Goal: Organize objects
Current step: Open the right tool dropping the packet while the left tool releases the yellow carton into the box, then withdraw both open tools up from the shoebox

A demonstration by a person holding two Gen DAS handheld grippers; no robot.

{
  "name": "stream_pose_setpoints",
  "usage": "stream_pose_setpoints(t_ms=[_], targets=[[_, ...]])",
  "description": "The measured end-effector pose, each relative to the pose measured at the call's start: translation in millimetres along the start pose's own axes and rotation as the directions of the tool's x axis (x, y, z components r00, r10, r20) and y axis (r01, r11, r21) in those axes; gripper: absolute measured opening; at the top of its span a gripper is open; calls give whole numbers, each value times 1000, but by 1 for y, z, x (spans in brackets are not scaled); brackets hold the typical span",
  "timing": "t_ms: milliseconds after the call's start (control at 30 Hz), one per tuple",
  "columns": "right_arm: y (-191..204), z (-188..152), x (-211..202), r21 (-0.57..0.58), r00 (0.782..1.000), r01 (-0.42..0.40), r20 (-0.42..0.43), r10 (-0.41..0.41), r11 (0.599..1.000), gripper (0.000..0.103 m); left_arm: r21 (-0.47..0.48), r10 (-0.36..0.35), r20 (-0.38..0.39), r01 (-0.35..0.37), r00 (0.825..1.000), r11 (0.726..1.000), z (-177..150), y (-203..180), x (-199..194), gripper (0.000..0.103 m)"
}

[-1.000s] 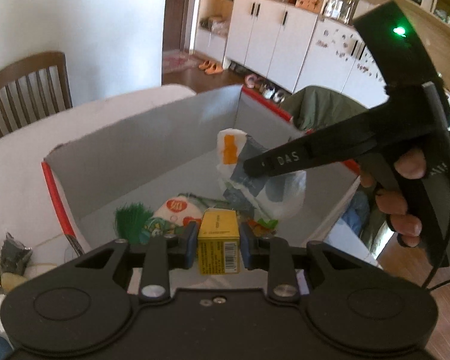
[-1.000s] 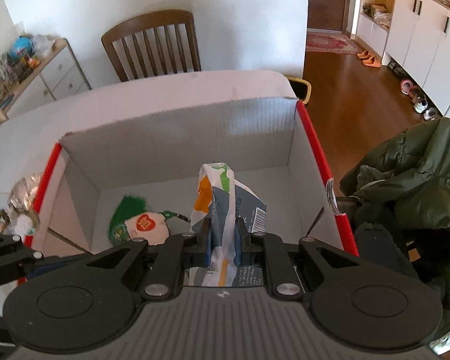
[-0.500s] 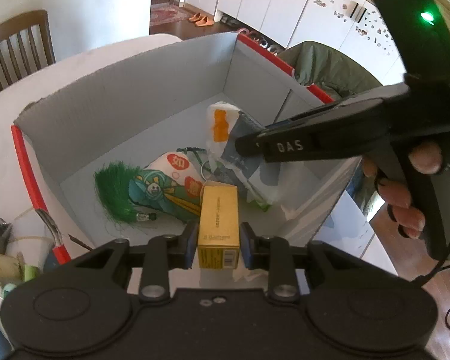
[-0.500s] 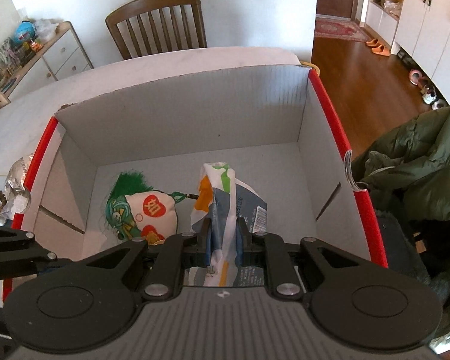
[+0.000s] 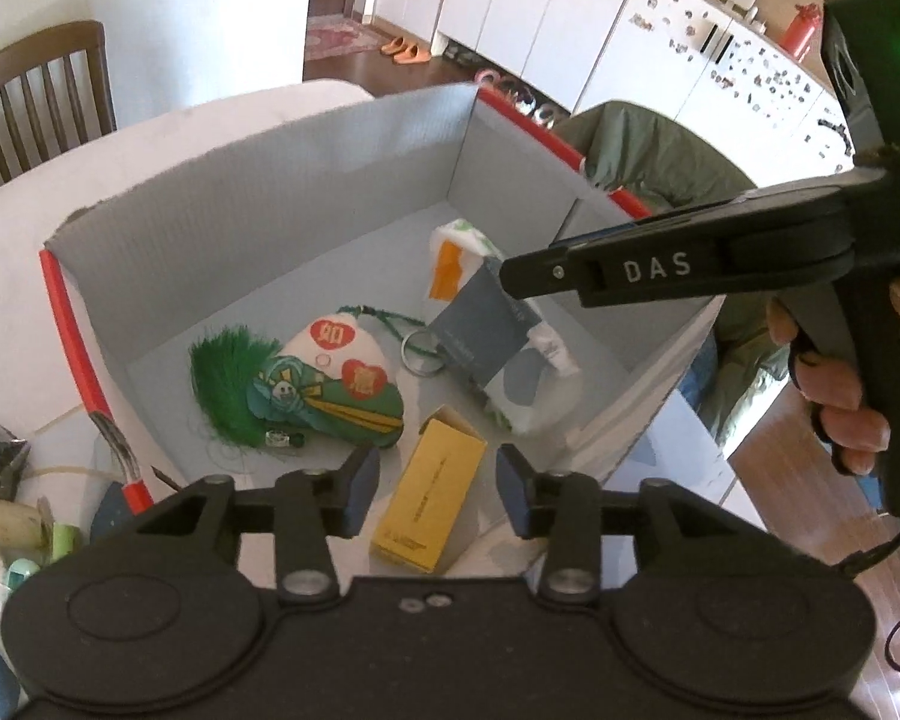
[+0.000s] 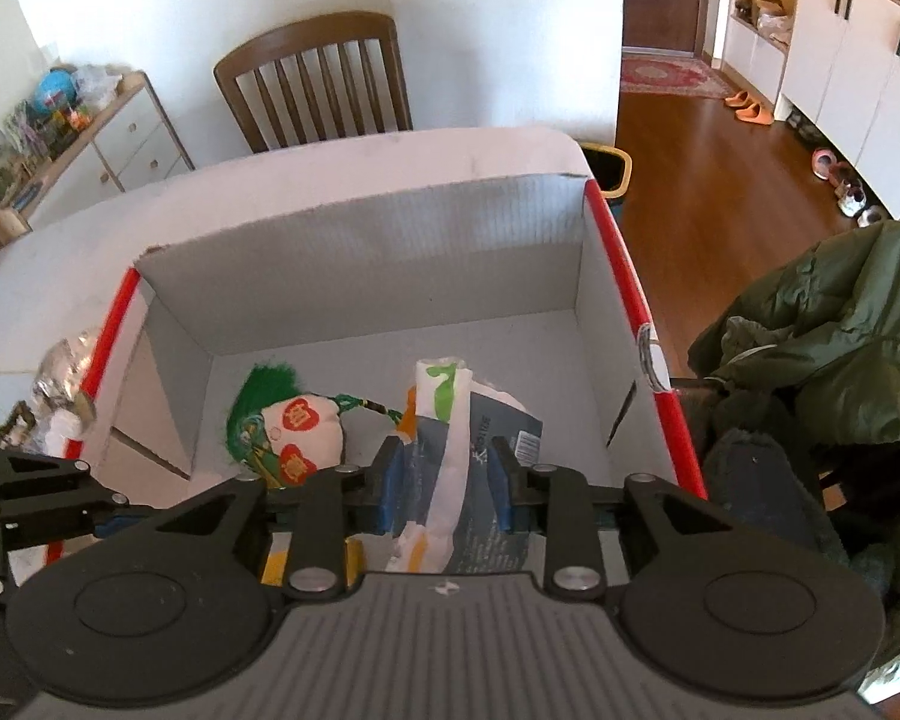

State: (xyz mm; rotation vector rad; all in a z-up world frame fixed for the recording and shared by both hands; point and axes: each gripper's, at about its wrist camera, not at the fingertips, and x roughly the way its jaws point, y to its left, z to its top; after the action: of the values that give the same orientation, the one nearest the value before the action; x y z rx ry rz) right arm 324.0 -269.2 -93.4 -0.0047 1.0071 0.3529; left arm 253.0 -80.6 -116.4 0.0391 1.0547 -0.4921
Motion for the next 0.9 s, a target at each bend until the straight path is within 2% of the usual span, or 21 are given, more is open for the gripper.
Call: stream_pose_setpoints(t_ms=[233,533,600,667,800,900], targets=[[6,-4,-28,3,999,-18,45,18,1000,29,3,15,65,-16,998,1000,2,-7,-18,51],[22,-16,-70,-4,992,-58,109,58,998,29,0,26,154,-27,988,1000,-7,-7,-56,52],[27,-18,-78,1,990,-70,122,69,998,33,-6,19,171,-18,985,1000,-11,-6,-66,52],[32,-21,-87,3,987,-77,145,76,997,45,-12,20,188,-18,982,1000,-14,-4,-75,52],[43,-28,-102,-13,981,-81,177,82,997,47,-22,29,222,-25,975,999,-22,1,-94,53],[54,-33,-111,-20,977,-86,194,89,996,52,-29,36,251,-29,967,999,-28,6,-110,58]])
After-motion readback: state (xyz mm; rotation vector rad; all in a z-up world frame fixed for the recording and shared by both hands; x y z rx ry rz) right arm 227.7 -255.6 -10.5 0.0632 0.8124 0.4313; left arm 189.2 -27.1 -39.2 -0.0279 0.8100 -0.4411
